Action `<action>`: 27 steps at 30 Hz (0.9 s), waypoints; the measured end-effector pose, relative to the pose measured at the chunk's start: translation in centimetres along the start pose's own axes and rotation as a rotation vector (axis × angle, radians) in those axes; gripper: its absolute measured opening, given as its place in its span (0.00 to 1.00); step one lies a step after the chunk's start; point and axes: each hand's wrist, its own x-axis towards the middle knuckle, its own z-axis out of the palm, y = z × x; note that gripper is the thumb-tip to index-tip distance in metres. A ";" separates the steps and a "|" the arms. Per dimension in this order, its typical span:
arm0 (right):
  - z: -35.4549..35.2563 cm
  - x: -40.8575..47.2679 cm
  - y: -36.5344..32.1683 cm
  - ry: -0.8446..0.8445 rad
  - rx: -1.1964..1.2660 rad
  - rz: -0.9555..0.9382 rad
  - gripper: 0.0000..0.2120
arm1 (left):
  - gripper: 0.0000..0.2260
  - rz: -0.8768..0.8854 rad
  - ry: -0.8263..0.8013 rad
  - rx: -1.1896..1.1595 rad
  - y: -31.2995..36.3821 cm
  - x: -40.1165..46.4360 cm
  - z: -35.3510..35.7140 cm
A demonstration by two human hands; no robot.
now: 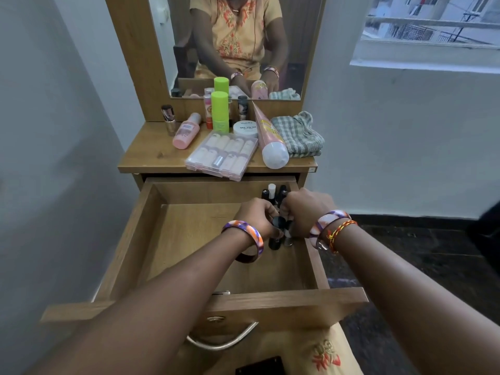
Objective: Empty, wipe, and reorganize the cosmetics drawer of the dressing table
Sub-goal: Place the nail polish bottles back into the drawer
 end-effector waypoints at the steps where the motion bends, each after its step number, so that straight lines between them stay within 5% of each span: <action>1: 0.0 0.0 0.0 -0.002 -0.002 0.003 0.10 | 0.11 0.006 0.001 0.000 0.0 0.0 0.1; 12: -2.0 -0.5 -0.2 -0.067 0.014 0.000 0.16 | 0.17 0.036 -0.141 0.213 1.5 -0.2 -2.2; 16: -6.2 -0.1 -0.8 -0.044 0.022 -0.055 0.14 | 0.11 0.109 -0.159 0.222 3.6 -0.2 -6.6; 21: -11.8 2.5 -1.9 0.104 0.173 -0.132 0.11 | 0.07 0.148 0.033 0.137 5.0 1.3 -12.9; 27: -14.1 9.8 -2.6 0.385 0.258 -0.168 0.05 | 0.11 0.121 0.479 0.232 3.4 5.3 -19.7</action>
